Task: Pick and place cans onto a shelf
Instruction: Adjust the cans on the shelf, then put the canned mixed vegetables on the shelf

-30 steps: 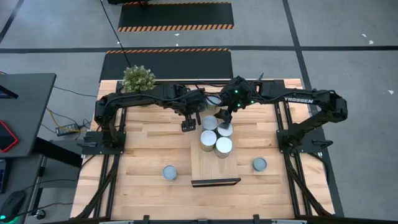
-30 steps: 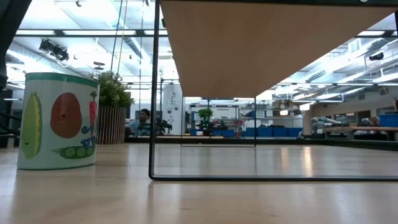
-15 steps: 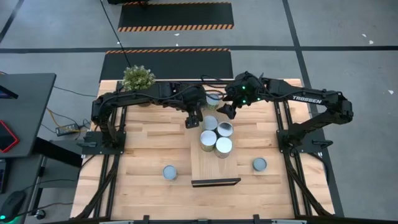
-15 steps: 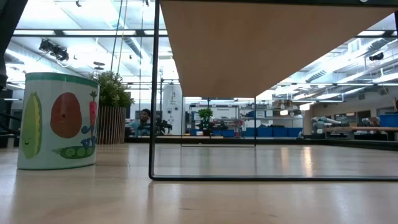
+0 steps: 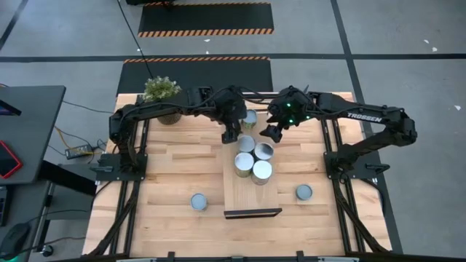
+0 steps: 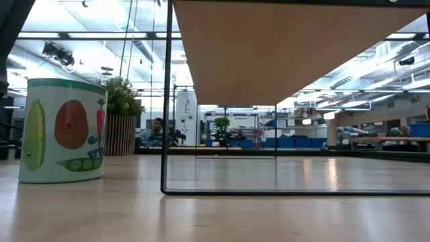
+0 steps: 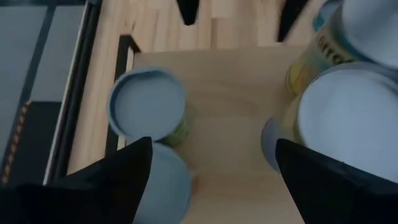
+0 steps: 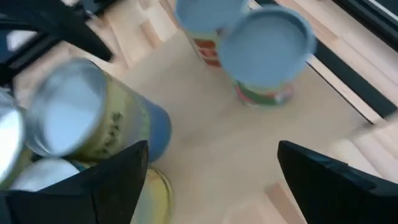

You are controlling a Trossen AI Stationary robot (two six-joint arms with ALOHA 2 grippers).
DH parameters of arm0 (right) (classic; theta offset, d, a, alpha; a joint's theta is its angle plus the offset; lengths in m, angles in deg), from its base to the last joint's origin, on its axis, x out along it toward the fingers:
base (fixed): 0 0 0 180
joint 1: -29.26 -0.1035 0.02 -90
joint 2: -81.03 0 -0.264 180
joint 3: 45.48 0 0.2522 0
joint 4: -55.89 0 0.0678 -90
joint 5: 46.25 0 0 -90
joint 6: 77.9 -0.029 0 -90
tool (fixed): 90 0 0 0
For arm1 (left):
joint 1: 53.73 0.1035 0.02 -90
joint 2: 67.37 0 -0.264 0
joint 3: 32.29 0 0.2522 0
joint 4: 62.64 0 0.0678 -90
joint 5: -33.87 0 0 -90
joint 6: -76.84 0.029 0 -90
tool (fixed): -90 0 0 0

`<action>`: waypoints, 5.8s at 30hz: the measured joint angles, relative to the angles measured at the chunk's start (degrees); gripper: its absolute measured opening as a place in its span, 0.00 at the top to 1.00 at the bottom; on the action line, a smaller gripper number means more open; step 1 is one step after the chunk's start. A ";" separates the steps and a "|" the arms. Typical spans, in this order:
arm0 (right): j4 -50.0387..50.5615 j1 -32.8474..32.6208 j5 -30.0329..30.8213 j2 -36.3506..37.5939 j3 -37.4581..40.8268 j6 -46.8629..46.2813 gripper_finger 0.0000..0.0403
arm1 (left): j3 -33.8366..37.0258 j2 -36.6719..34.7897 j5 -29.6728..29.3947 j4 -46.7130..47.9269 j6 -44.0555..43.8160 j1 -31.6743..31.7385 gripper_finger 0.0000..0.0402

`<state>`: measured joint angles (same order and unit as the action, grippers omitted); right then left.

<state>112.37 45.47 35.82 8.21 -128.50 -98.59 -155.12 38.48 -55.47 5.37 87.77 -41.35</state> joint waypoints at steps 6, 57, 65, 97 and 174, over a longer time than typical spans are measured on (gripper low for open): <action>6.08 -0.07 3.80 3.64 0.00 -1.30 0.10 | -0.02 2.22 -0.70 -1.41 -1.10 -0.99 0.14; 1.55 -14.64 10.88 8.13 8.52 -11.50 0.10 | -0.07 -0.71 -2.33 15.92 -3.96 -5.87 0.14; 1.88 -14.64 9.82 8.36 9.22 -12.35 0.10 | -0.07 -0.69 -2.31 15.62 -4.32 -6.68 0.14; 16.49 -21.35 20.14 12.30 1.79 -18.13 0.10 | 0.01 -8.54 -1.92 23.01 -8.82 -12.07 0.14; 23.29 -36.06 27.94 12.83 1.86 -30.77 0.10 | 55.17 -14.15 -22.05 -26.48 -58.50 -44.54 0.29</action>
<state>135.66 9.41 63.76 21.04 -126.64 -129.36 -99.96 24.33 -77.51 -21.11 29.27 -85.89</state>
